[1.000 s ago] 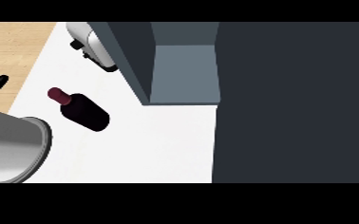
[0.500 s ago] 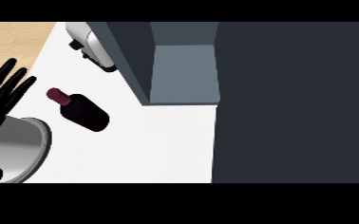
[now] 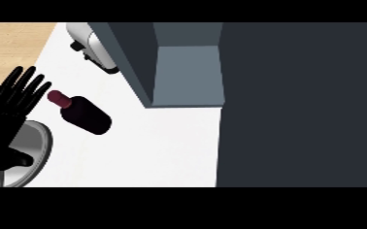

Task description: Pick up the wine, place it into the cabinet and close the cabinet

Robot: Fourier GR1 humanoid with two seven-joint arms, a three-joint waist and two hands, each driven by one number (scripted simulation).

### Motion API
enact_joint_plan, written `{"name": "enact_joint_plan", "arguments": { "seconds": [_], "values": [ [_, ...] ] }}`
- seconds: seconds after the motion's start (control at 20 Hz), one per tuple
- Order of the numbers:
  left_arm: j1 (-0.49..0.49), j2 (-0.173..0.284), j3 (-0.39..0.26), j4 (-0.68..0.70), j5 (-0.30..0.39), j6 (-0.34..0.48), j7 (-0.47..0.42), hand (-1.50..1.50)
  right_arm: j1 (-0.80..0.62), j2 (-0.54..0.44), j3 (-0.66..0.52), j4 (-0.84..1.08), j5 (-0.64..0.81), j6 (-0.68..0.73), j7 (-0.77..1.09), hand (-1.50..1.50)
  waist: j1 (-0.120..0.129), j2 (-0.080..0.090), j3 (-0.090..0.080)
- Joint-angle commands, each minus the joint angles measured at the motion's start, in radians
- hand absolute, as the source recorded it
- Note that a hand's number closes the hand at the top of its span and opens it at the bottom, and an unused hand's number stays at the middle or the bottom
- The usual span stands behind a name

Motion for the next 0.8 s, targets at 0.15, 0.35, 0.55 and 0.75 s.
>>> {"name": "enact_joint_plan", "arguments": {
  "seconds": [0.15, 0.35, 0.55, 0.75],
  "values": [
    [-0.047, -0.002, 0.007, 0.173, -0.139, -0.028, -0.153, -1.50, 0.036, 0.006, -0.025, -0.159, -0.064, -0.003, 0.042, -1.50, 0.000, 0.000, 0.000],
    [-0.089, 0.007, 0.000, 0.279, -0.178, -0.054, -0.214, -1.50, -0.063, -0.007, -0.033, -0.147, -0.088, -0.040, 0.125, -1.50, 0.001, 0.001, -0.001],
    [-0.071, 0.005, -0.007, 0.320, -0.197, -0.084, -0.269, -1.50, -0.006, 0.018, -0.021, -0.141, -0.062, -0.018, 0.069, -1.50, 0.005, 0.000, 0.000],
    [-0.120, 0.024, -0.002, 0.396, -0.216, -0.077, -0.281, -1.50, 0.004, -0.010, -0.040, -0.218, -0.075, -0.020, 0.131, -1.50, -0.003, -0.001, 0.000]
  ]
}}
